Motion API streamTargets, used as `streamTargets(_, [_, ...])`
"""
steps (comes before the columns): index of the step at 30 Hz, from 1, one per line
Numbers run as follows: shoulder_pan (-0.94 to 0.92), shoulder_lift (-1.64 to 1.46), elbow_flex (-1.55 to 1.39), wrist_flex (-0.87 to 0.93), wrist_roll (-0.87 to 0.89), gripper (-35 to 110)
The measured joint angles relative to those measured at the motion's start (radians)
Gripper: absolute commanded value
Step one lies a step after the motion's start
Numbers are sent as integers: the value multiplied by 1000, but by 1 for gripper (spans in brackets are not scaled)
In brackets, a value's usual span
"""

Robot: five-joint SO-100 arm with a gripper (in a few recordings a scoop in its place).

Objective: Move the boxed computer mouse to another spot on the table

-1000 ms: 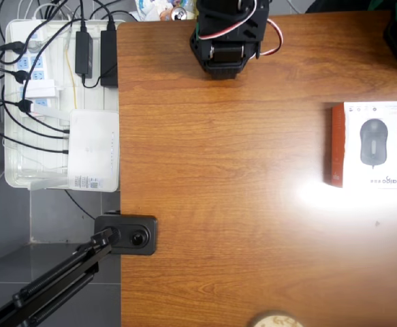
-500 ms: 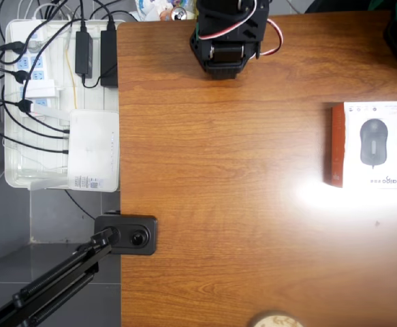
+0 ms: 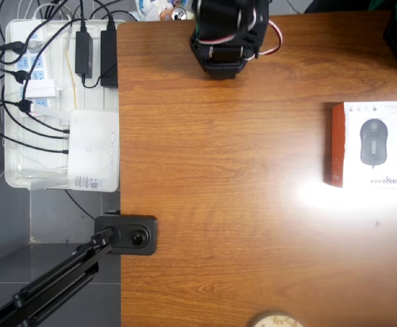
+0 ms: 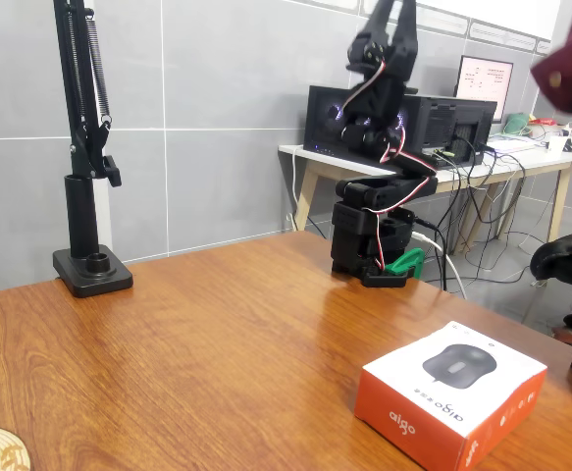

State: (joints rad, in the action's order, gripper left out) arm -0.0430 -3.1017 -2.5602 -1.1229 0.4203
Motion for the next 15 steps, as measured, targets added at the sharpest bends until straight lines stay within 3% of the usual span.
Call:
streamTargets(5, [279, 387, 607, 699, 178, 0])
streamTargets(10, [566, 917, 1233, 1184, 302, 0])
streamTargets(15, [807, 1071, 1319, 1497, 365, 0])
